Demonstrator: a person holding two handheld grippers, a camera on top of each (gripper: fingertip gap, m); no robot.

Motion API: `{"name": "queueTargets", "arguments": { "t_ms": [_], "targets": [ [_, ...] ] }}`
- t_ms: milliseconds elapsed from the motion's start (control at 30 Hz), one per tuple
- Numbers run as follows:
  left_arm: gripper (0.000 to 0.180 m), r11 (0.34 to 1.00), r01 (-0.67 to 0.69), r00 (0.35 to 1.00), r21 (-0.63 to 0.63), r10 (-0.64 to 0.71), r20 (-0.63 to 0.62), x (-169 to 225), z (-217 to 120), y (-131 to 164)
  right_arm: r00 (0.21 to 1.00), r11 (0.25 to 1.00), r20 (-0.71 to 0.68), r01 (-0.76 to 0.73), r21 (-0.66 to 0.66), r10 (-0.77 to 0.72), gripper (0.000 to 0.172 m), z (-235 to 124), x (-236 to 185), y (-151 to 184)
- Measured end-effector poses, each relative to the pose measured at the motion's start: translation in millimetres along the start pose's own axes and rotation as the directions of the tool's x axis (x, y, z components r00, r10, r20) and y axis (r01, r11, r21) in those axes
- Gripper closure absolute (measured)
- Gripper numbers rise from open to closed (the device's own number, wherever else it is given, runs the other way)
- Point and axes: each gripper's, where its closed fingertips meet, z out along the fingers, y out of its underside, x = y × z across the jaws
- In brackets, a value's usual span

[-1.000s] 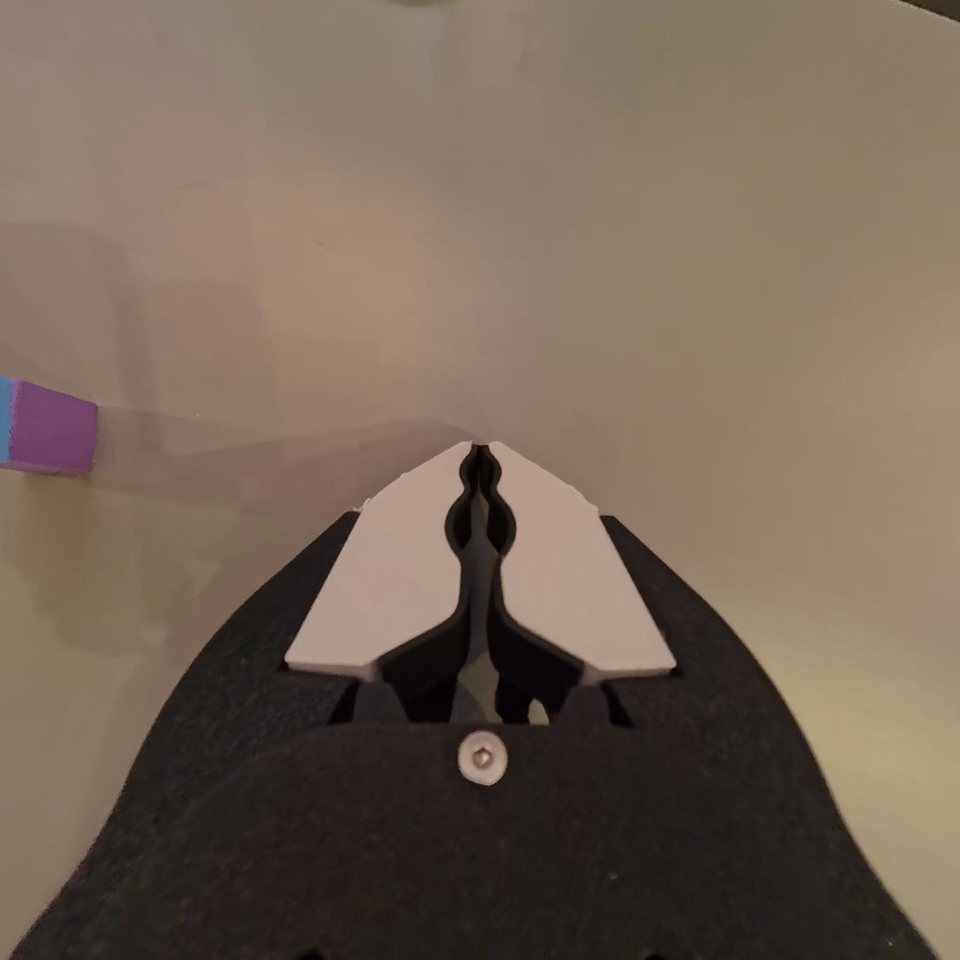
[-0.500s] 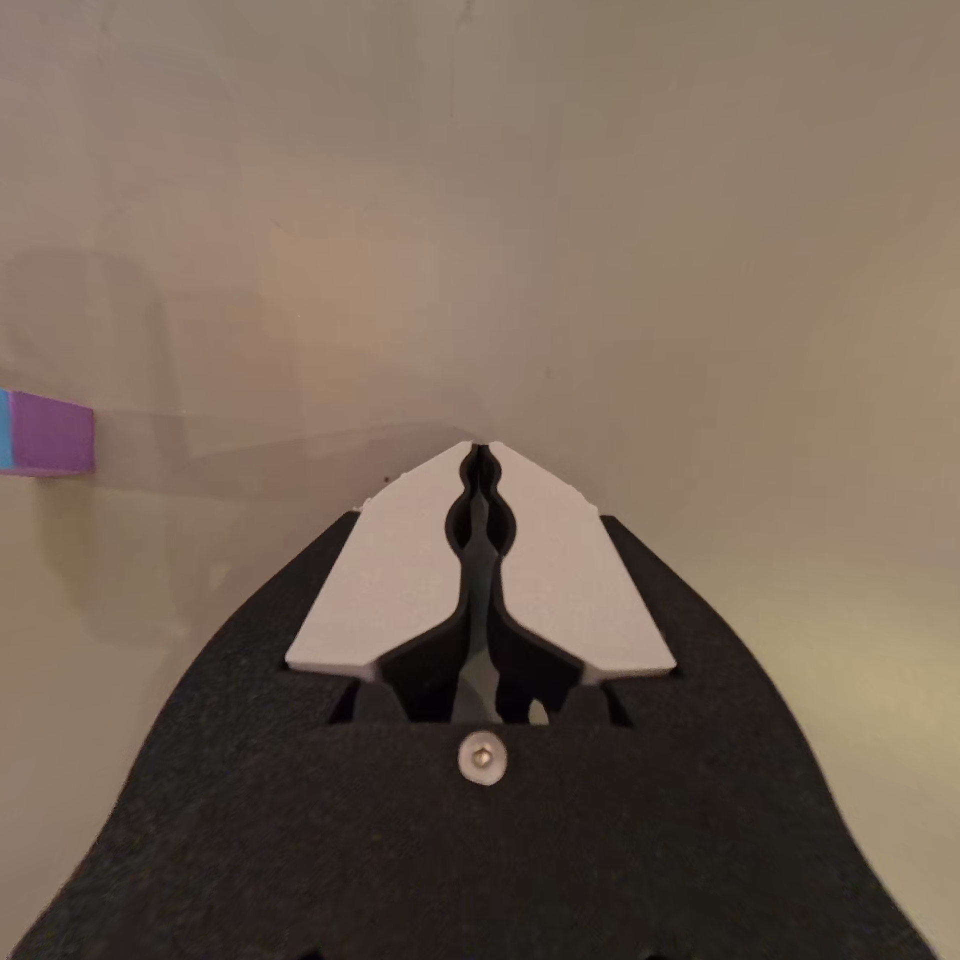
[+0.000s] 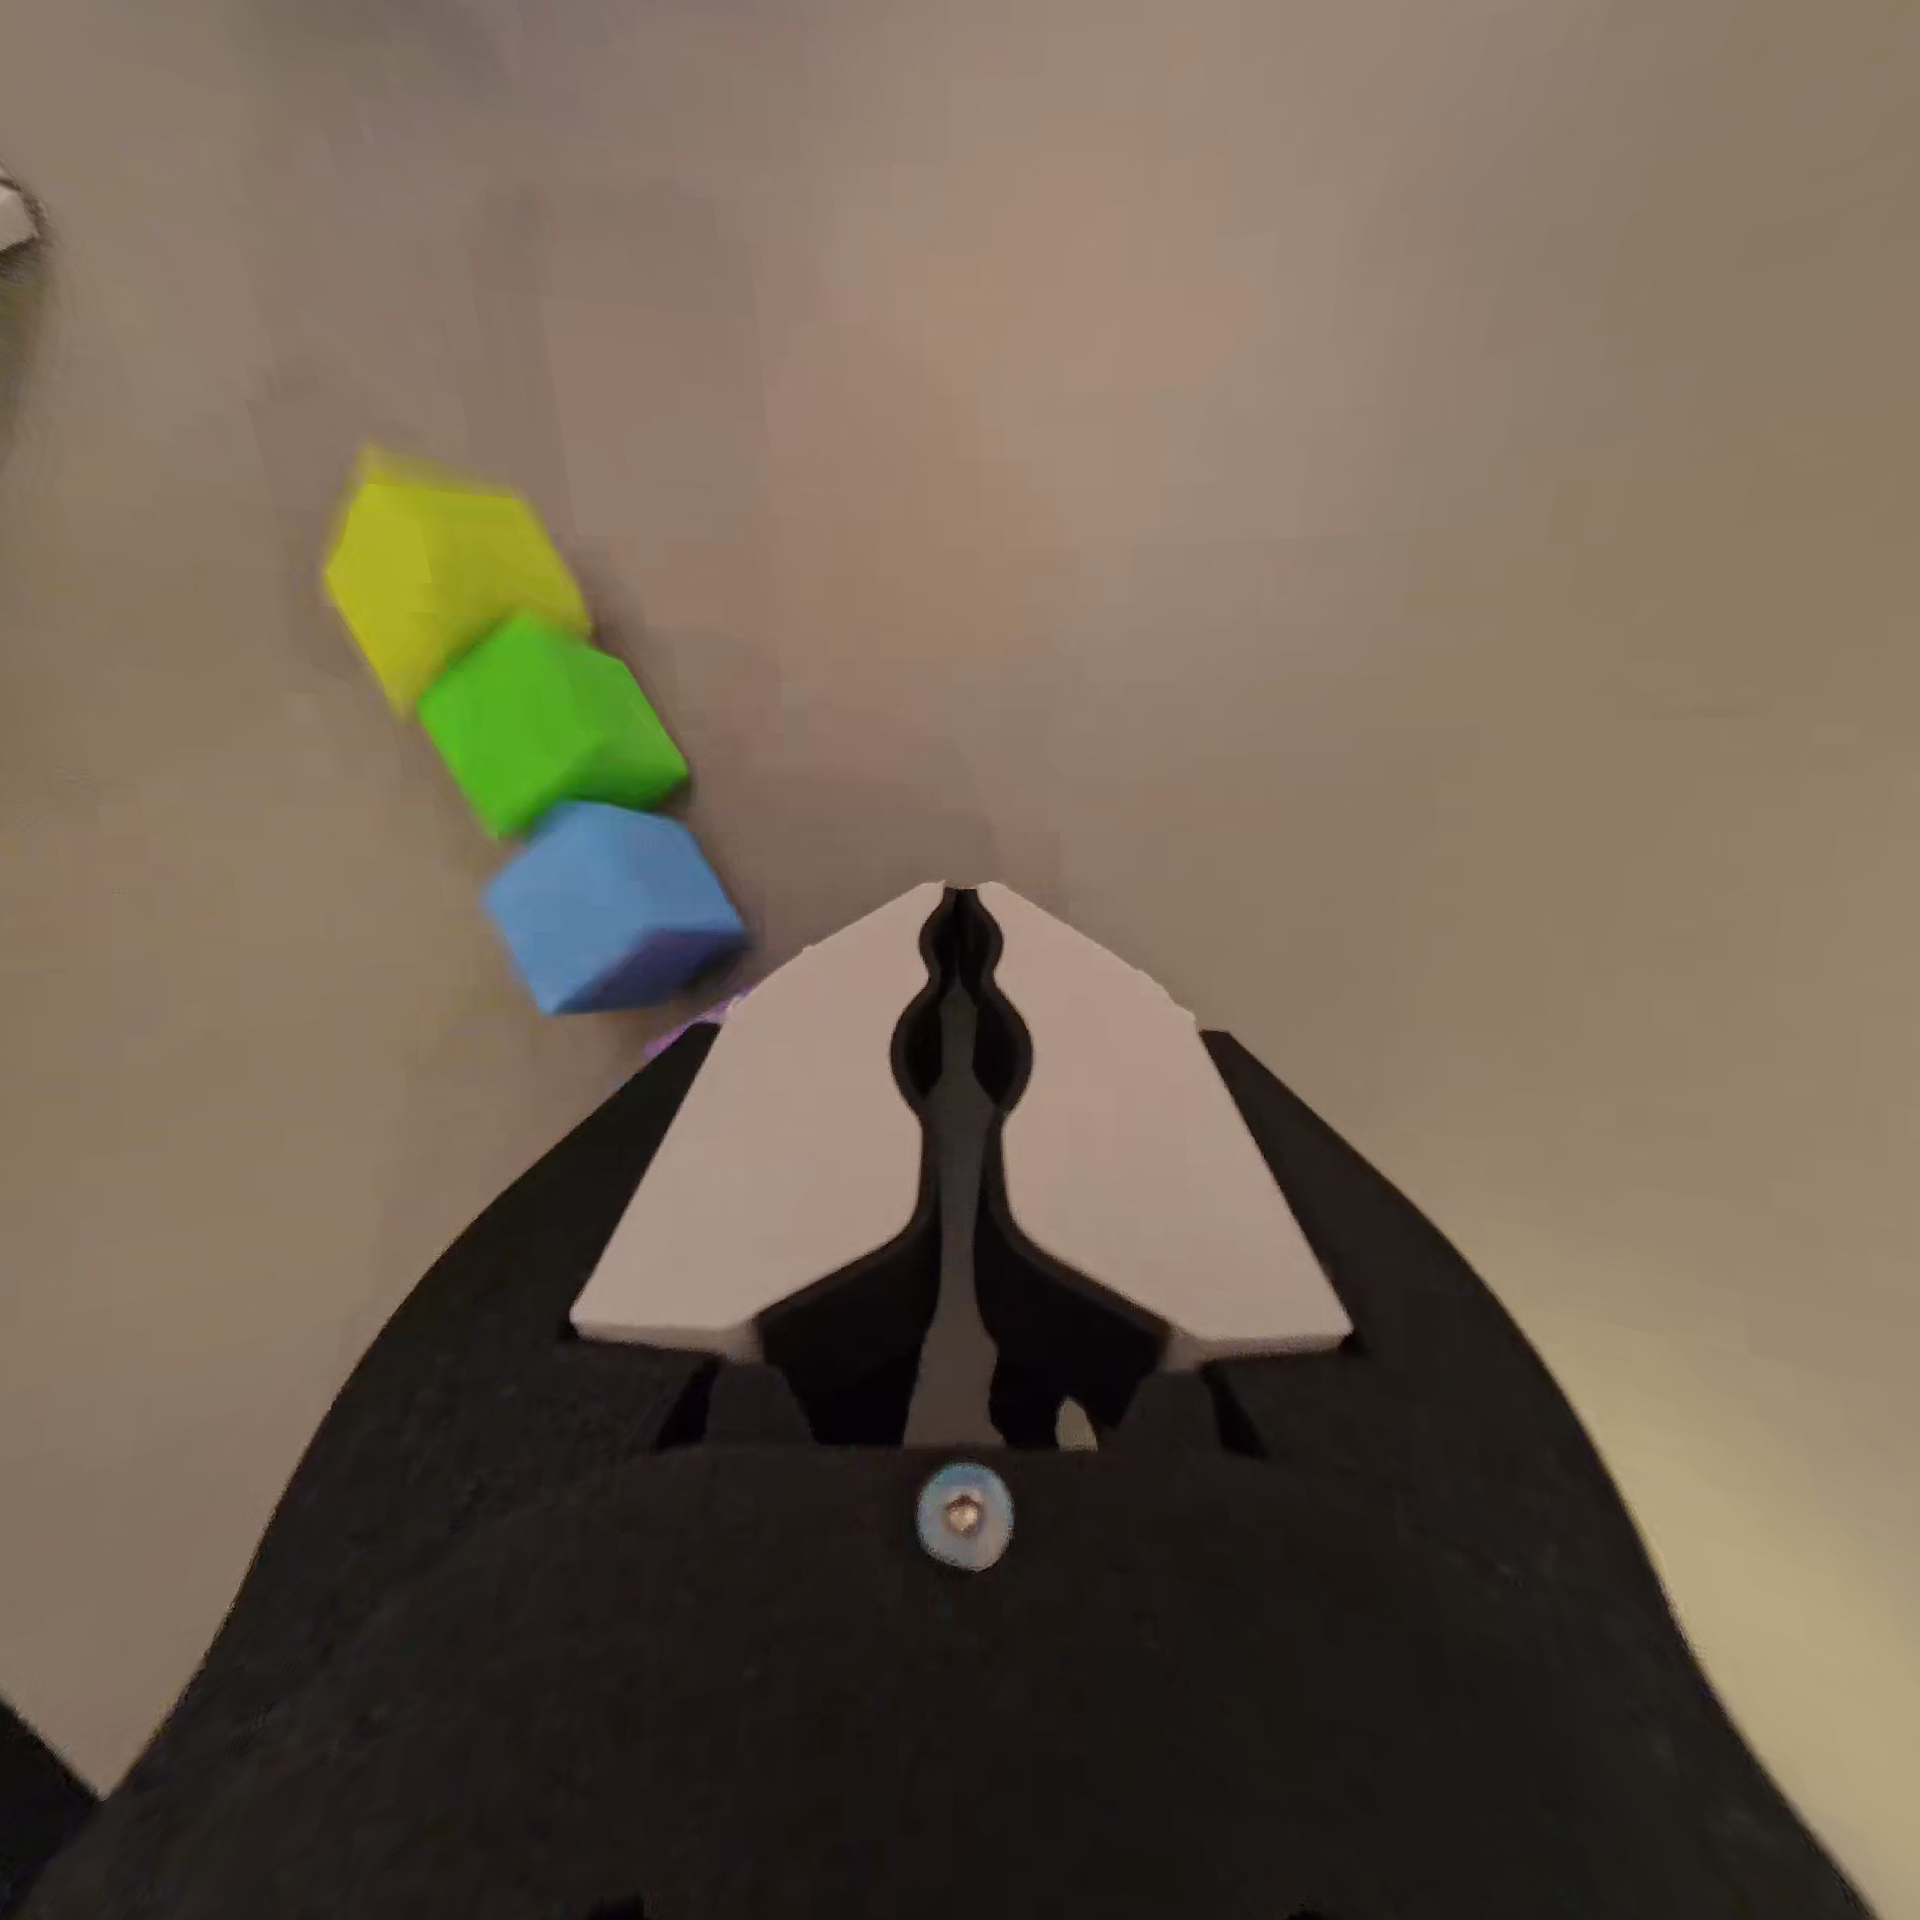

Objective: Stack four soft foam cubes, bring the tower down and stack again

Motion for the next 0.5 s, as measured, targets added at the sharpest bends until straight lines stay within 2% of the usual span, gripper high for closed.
{"name": "queueTargets", "arguments": {
  "t_ms": [67, 300, 500],
  "targets": [
    [0.180, 1.000, 0.001, 1.000, 0.000, -0.001, -0.004, 0.0, 0.0, -0.1, 1.000, 1.000, -0.005, 0.012, 0.007, -0.012, 0.172, -1.5, -1.3, 2.9],
    [0.180, 1.000, 0.000, 1.000, -0.002, 0.000, -0.018, 0.3, 1.7, -2.1, 0.997, 0.996, -0.004, -0.074, 0.054, 0.075, 0.172, -15.2, 41.1, 15.3],
    [0.180, 1.000, 0.000, 1.000, -0.001, 0.000, -0.026, 0.7, 1.5, -2.2, 0.999, 0.997, -0.014, -0.045, 0.063, 0.046, 0.172, -14.5, 43.0, 14.3]
  ]
}}
